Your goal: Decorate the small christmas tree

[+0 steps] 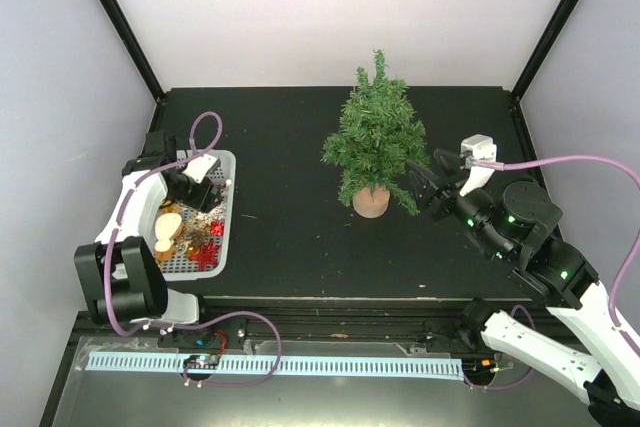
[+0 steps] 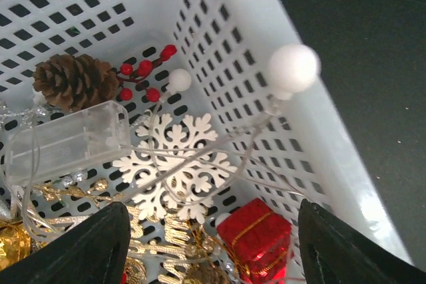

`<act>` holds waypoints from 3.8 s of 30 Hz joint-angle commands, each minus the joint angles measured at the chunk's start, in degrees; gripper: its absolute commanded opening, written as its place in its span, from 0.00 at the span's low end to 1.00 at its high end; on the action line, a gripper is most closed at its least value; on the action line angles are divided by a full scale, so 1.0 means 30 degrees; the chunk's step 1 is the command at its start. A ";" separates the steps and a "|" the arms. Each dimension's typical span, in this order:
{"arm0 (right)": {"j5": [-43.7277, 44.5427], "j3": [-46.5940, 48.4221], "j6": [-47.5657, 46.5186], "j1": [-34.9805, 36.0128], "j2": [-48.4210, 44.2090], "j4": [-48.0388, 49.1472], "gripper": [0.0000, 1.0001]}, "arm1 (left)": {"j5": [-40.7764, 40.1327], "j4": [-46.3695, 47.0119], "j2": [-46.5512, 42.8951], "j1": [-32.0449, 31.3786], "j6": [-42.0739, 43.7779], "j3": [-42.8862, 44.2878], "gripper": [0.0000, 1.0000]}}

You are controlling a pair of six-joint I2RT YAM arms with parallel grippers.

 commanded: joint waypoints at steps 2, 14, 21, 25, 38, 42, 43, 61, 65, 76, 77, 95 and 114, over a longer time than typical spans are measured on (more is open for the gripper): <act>-0.0314 -0.0102 0.0186 0.0043 -0.0128 0.0505 0.70 | -0.0260 0.2074 0.0701 0.0761 -0.1106 0.0461 0.67; -0.0718 0.0059 0.0459 0.0040 0.0768 0.0455 0.70 | 0.1930 0.2200 0.2485 0.0889 0.0967 0.0018 0.56; -0.0677 0.0058 0.0515 0.0027 0.1034 0.0473 0.70 | 0.1947 0.2219 0.3085 0.1091 0.1804 -0.0251 0.53; -0.0696 0.0046 0.0598 0.0023 0.1294 0.0519 0.70 | 0.2410 0.1846 0.3029 0.1290 0.2187 -0.0008 0.52; -0.0857 -0.0164 0.0866 0.0030 0.1707 0.0512 0.70 | 0.2598 0.0764 0.3063 0.1415 0.3257 0.0138 0.37; -0.0915 -0.0232 0.0939 0.0020 0.1811 0.0505 0.70 | 0.2279 0.0514 0.3458 0.1429 0.3667 0.0149 0.53; -0.0936 -0.0245 0.0963 0.0020 0.1839 0.0526 0.70 | 0.2191 0.0523 0.3551 0.1446 0.3745 0.0145 0.53; -0.1200 -0.0907 0.1188 0.0021 0.2019 0.1000 0.71 | 0.0243 0.0852 0.3907 0.1652 0.4294 0.0038 0.10; -0.1162 -0.0756 0.1159 0.0040 0.2041 0.0903 0.71 | 0.0765 0.0311 0.3671 0.1652 0.4271 0.0510 0.01; -0.1482 -0.0266 0.1203 0.0044 0.1993 0.0653 0.71 | 0.3521 -0.3864 0.1147 0.1671 0.3795 0.4977 0.02; -0.1702 -0.0206 0.1150 0.0030 0.1990 0.0651 0.70 | 0.3797 -0.4349 0.0885 0.1652 0.3739 0.5663 0.02; 0.8512 0.3875 -0.1294 1.3516 0.7808 0.0040 0.70 | 0.8381 -1.2761 -0.2574 0.0706 0.2748 1.9196 0.02; 0.5359 0.9708 -0.0405 1.3532 1.5550 0.5150 0.84 | 0.9043 -1.2848 -0.6896 0.0060 0.2078 1.8747 0.02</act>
